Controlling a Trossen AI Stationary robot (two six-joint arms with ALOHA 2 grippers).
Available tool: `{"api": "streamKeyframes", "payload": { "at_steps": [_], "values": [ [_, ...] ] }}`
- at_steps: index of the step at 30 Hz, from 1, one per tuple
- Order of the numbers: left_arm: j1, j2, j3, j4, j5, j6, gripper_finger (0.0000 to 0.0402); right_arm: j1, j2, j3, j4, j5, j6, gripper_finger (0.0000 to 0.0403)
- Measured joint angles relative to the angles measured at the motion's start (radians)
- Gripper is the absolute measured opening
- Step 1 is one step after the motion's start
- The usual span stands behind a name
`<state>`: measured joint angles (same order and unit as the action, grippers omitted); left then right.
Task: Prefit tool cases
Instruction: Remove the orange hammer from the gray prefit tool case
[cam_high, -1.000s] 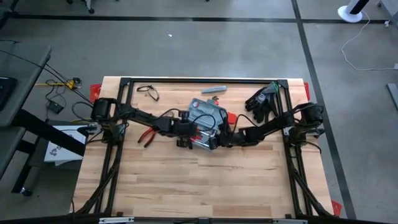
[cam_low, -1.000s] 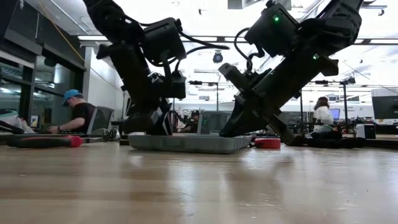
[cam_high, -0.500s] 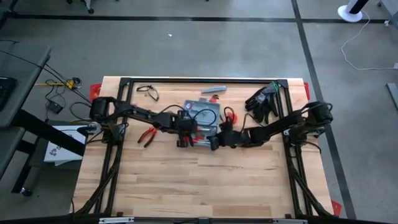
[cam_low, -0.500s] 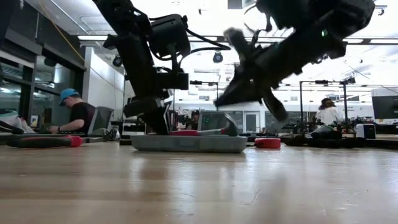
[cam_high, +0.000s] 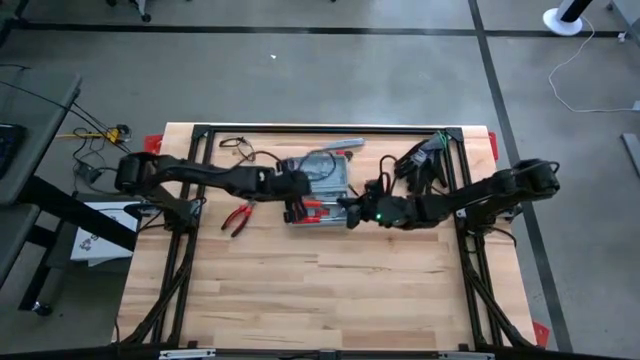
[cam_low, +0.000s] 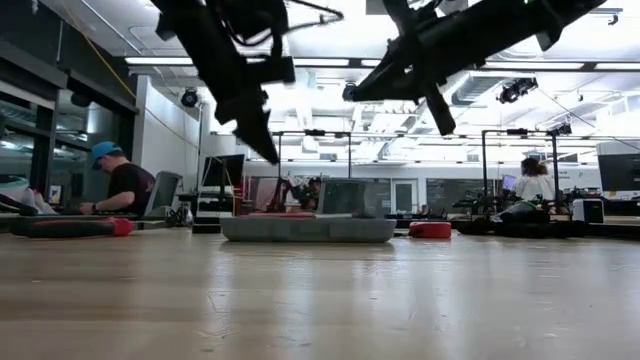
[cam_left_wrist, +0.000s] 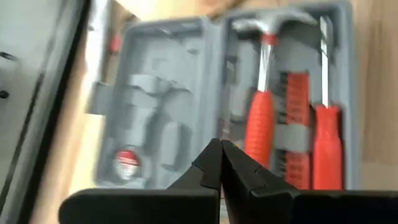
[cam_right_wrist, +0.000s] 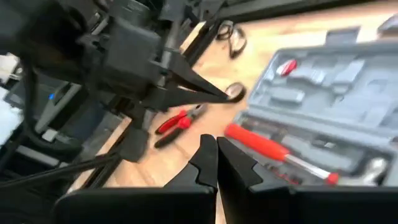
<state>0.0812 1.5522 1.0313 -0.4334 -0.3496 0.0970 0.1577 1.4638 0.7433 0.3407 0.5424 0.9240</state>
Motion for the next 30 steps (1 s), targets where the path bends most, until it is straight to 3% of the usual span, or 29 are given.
{"api": "streamKeyframes", "payload": {
  "at_steps": [5, 9, 19, 23, 30],
  "values": [
    [0.040, -0.062, 0.002, -0.016, 0.008, 0.000, 0.0003, -0.016, -0.035, 0.002, -0.100, 0.017, -0.008, 0.0000],
    [0.069, -0.066, 0.002, -0.016, 0.093, 0.001, 0.0002, -0.031, -0.031, 0.002, -0.158, 0.004, 0.017, 0.0000],
    [0.076, 0.045, -0.038, 0.025, 0.215, 0.017, 0.0001, -0.103, -0.007, 0.002, -0.305, -0.113, 0.044, 0.0000],
    [0.074, 0.118, -0.038, 0.033, 0.268, 0.018, 0.0000, -0.151, 0.059, 0.002, -0.278, -0.215, 0.039, 0.0000],
    [0.058, 0.162, -0.038, 0.035, 0.270, 0.019, 0.0000, -0.200, 0.222, 0.002, -0.154, -0.312, 0.064, 0.0000]
  ]
}}
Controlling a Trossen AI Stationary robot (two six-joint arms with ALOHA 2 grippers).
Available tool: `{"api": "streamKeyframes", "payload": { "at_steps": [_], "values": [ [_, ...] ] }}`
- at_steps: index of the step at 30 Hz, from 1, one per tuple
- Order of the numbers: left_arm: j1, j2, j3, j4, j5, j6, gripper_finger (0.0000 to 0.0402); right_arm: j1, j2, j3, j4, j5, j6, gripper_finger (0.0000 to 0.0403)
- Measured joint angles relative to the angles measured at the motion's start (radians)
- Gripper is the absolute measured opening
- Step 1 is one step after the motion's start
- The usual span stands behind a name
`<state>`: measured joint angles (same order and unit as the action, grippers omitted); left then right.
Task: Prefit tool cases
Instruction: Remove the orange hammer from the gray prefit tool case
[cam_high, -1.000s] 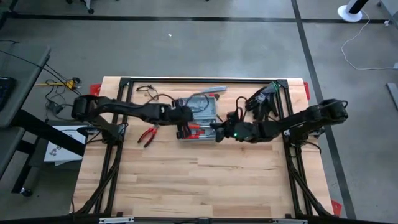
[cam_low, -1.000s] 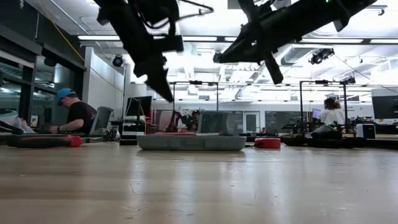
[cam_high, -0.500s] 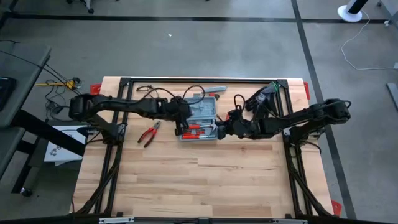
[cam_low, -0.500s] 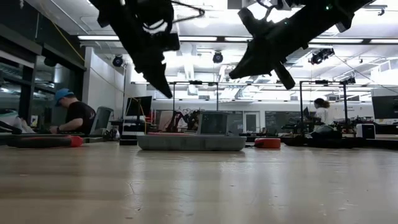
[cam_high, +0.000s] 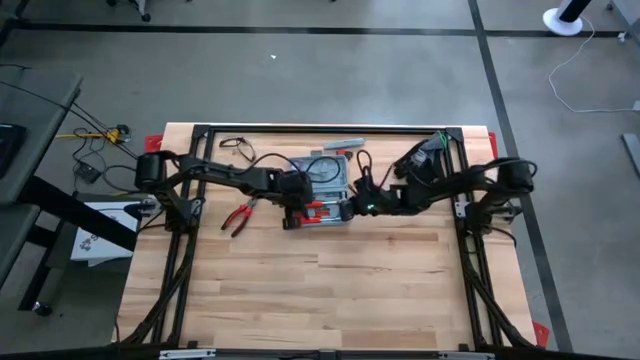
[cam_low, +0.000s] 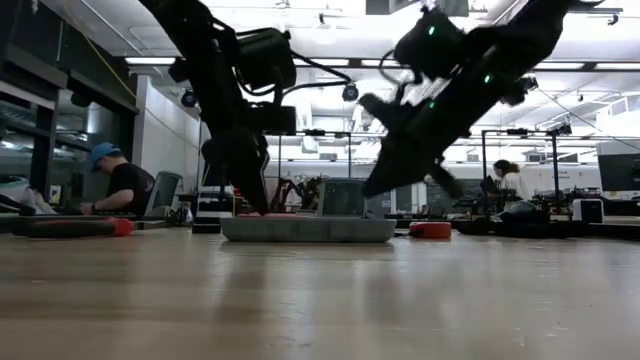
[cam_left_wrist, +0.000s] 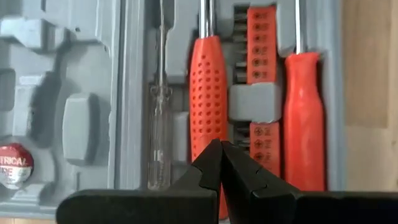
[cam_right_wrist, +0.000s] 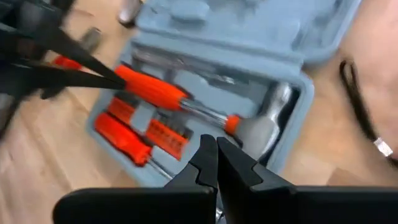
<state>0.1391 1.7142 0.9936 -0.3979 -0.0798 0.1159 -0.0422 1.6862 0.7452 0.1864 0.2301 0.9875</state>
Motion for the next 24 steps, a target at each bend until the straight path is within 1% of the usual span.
{"api": "streamKeyframes", "payload": {
  "at_steps": [6, 8, 10, 14, 18, 22, 24],
  "values": [
    [-0.004, -0.025, 0.000, 0.004, -0.004, 0.001, 0.0003, -0.003, 0.104, 0.006, 0.015, -0.031, 0.094, 0.0000],
    [-0.003, -0.031, 0.000, 0.004, -0.008, 0.004, 0.0012, 0.008, 0.118, 0.007, 0.028, -0.037, 0.103, 0.0000],
    [-0.004, -0.035, 0.000, 0.007, -0.007, 0.040, 0.0025, 0.019, 0.120, 0.007, 0.032, -0.044, 0.104, 0.0000],
    [-0.010, -0.036, 0.000, 0.003, -0.008, 0.134, 0.0065, 0.028, 0.121, 0.005, 0.041, -0.052, 0.110, 0.0000],
    [-0.019, -0.036, 0.000, 0.006, -0.004, 0.226, 0.0114, 0.029, 0.123, 0.004, 0.041, -0.050, 0.114, 0.0000],
    [-0.024, -0.026, 0.000, 0.031, -0.004, 0.245, 0.0164, 0.029, 0.123, 0.003, 0.041, -0.051, 0.113, 0.0000],
    [-0.023, -0.009, 0.000, 0.035, -0.027, 0.246, 0.0187, 0.029, 0.124, 0.003, 0.041, -0.051, 0.111, 0.0000]
  ]
}}
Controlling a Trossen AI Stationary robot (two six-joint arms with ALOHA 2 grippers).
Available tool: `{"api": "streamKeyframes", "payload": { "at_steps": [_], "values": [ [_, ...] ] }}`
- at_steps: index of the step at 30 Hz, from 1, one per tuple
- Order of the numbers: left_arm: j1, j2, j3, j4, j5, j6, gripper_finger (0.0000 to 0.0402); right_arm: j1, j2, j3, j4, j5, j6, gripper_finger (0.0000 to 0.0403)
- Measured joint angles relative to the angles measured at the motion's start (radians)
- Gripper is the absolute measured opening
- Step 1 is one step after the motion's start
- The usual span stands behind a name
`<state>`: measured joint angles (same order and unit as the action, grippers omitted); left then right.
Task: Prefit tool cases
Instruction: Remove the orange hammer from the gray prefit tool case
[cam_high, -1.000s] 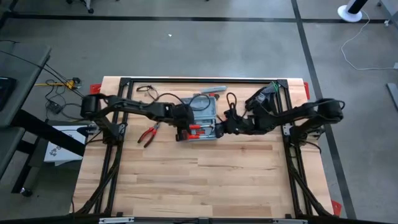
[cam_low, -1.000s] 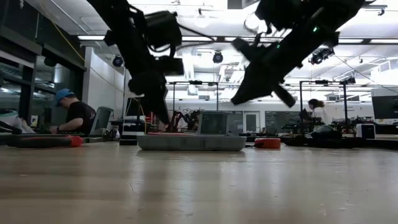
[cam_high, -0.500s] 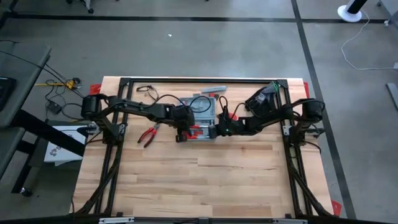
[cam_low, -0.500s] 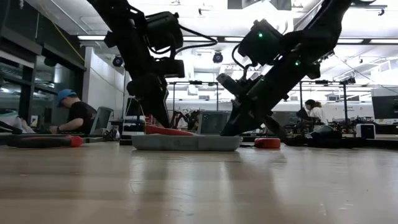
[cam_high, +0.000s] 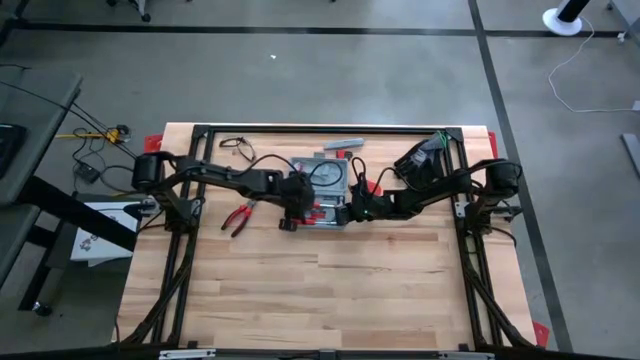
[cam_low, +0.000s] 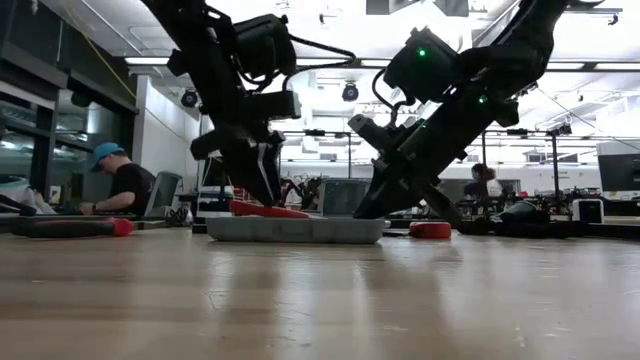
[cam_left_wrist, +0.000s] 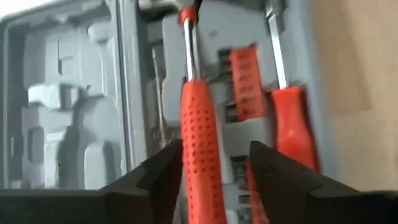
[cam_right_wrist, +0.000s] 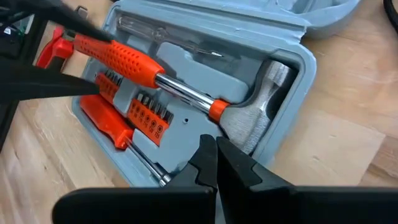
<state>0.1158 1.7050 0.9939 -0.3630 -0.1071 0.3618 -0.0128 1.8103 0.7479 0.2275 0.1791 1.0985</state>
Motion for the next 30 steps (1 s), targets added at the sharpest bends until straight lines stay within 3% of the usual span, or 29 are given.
{"api": "streamKeyframes", "payload": {
  "at_steps": [5, 13, 17, 21, 24, 30],
  "values": [
    [-0.011, 0.080, 0.001, 0.015, -0.153, 0.019, 0.0223, 0.000, 0.001, -0.001, 0.000, 0.000, -0.004, 0.0000],
    [-0.024, 0.192, 0.008, 0.085, -0.357, -0.008, 0.0226, 0.008, 0.001, -0.002, 0.000, -0.011, -0.026, 0.0000],
    [-0.024, 0.199, 0.006, 0.109, -0.339, -0.036, 0.0183, 0.020, 0.001, -0.002, 0.001, -0.017, -0.025, 0.0000],
    [-0.015, 0.199, 0.018, 0.062, -0.242, -0.050, 0.0078, 0.031, 0.001, -0.003, -0.001, 0.009, -0.023, 0.0000],
    [-0.008, 0.195, 0.019, 0.047, -0.157, -0.109, 0.0071, 0.036, 0.001, -0.004, -0.003, 0.032, -0.002, 0.0000],
    [-0.006, 0.166, 0.024, 0.013, -0.117, -0.155, 0.0071, 0.037, -0.001, -0.005, 0.035, 0.014, 0.000, 0.0000]
  ]
}}
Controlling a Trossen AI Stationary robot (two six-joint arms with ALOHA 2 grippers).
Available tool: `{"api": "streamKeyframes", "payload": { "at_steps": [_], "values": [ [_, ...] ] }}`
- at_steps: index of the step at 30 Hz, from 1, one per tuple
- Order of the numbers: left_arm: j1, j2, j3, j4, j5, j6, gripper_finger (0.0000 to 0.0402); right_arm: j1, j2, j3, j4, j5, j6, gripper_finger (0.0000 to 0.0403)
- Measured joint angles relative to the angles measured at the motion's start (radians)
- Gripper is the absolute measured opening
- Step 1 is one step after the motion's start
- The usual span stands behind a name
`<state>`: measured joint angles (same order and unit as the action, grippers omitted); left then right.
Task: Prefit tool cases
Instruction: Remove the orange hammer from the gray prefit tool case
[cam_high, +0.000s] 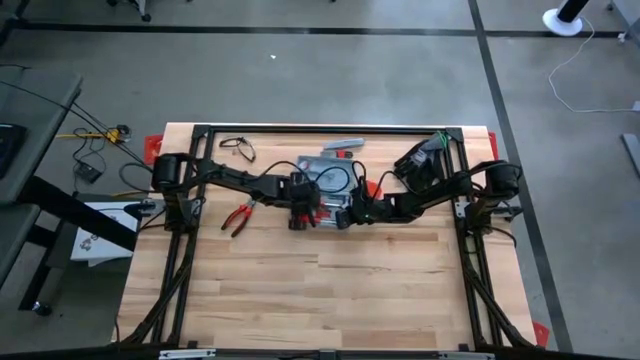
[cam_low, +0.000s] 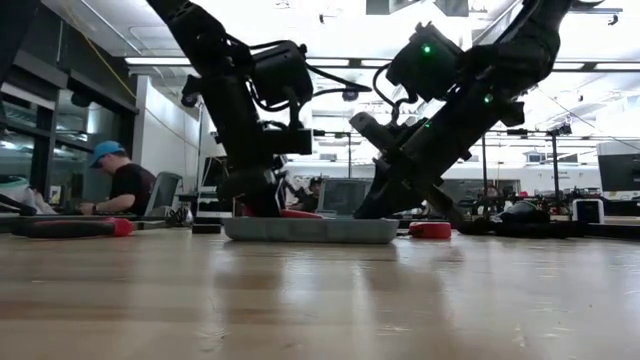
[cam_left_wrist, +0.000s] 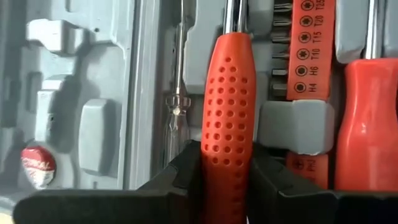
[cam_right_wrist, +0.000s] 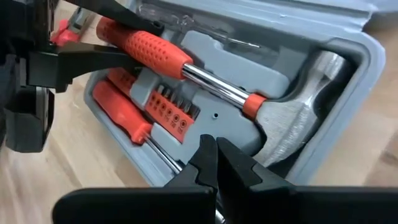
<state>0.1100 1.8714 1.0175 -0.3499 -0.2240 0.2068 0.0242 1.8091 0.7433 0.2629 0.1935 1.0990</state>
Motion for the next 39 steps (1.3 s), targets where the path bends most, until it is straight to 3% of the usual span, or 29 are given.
{"api": "streamKeyframes", "payload": {
  "at_steps": [19, 32, 39],
  "values": [
    [0.024, -0.204, 0.010, -0.056, 0.067, -0.119, 0.0036, 0.006, -0.313, -0.002, 0.073, 0.133, -0.196, 0.0000],
    [0.125, -0.525, -0.009, -0.555, -0.177, -0.187, 0.0035, 0.005, -0.408, 0.000, 0.010, 0.177, -0.264, 0.0000],
    [0.251, -0.601, -0.086, -0.761, -0.188, -0.329, 0.0035, 0.005, -0.407, 0.001, -0.051, 0.178, -0.243, 0.0000]
  ]
}}
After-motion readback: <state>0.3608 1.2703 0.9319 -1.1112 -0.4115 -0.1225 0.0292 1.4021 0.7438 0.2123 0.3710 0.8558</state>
